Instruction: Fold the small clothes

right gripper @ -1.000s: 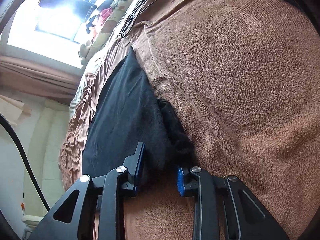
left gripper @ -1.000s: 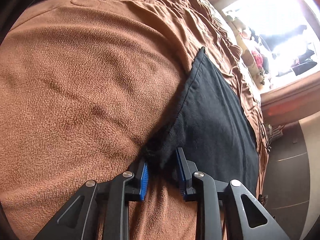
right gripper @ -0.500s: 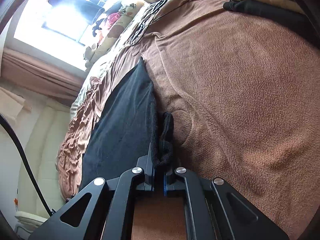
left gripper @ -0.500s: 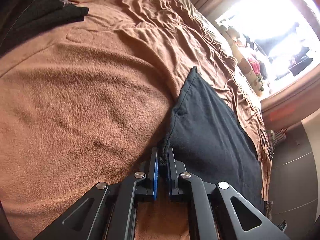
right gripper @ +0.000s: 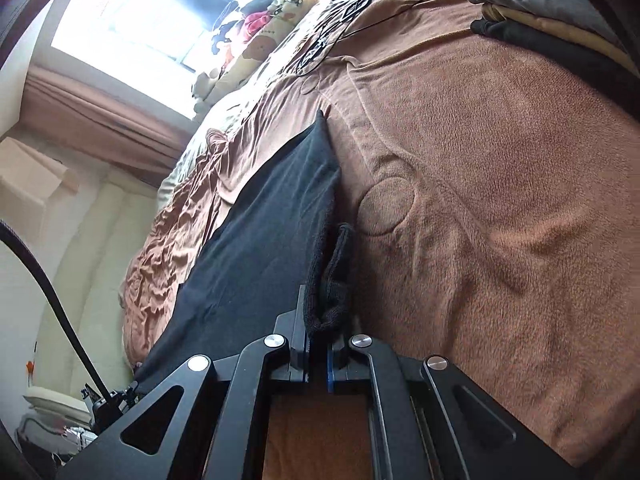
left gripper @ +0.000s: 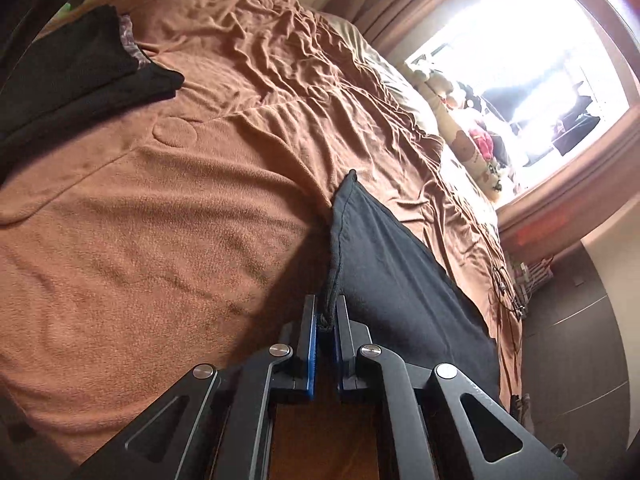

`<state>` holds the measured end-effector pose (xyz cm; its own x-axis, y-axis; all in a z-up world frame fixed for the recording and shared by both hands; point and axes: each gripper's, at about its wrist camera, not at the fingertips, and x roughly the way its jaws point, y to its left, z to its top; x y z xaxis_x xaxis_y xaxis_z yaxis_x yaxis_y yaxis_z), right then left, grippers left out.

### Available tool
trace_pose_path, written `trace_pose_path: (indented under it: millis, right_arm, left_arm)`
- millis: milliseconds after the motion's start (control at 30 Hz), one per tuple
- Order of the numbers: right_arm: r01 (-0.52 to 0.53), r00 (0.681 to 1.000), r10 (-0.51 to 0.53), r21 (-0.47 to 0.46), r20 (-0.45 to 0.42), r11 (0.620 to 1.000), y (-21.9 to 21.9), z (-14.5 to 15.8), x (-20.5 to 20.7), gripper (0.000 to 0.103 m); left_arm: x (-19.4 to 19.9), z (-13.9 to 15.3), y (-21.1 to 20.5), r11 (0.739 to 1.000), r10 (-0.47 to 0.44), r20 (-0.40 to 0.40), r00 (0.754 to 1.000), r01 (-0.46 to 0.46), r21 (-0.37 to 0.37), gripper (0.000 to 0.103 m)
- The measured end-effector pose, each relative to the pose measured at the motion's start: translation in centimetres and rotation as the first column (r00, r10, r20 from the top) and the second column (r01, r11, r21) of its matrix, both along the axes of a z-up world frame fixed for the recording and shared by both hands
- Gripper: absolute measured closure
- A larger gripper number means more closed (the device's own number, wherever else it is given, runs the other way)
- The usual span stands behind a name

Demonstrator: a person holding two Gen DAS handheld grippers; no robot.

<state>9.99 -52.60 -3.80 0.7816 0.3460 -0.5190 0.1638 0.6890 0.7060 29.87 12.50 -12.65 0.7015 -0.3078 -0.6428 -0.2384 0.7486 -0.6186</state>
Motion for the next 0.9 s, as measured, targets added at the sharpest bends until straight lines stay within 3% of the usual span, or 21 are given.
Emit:
trace_pose_path:
  millis: [733,867,900]
  right_arm:
    - [-0.035,0.999,0.034,-0.069,-0.018,0.997,3.5,0.0,-10.1,0.102]
    - [-0.039,0.995,0.029,-0.114,-0.093,0.993,4.0,-0.6,-10.2,0.1]
    - [-0.03,0.993,0.014,-0.134,-0.114,0.991,4.0,-0.7,-10.3,0.093]
  left_arm:
    - [-9.9,-1.5,5.0,0.999,-0.003,0.017,1.0,0.004,-0.046,0.097]
    - [-10.0,-3.4,4.9,0.997,-0.032,-0.027,0.999,0.03,-0.069,0.096]
    - [-9.9,-4.1,4.6,0.997,-0.041,-0.046,0.998,0.038,-0.066,0.096]
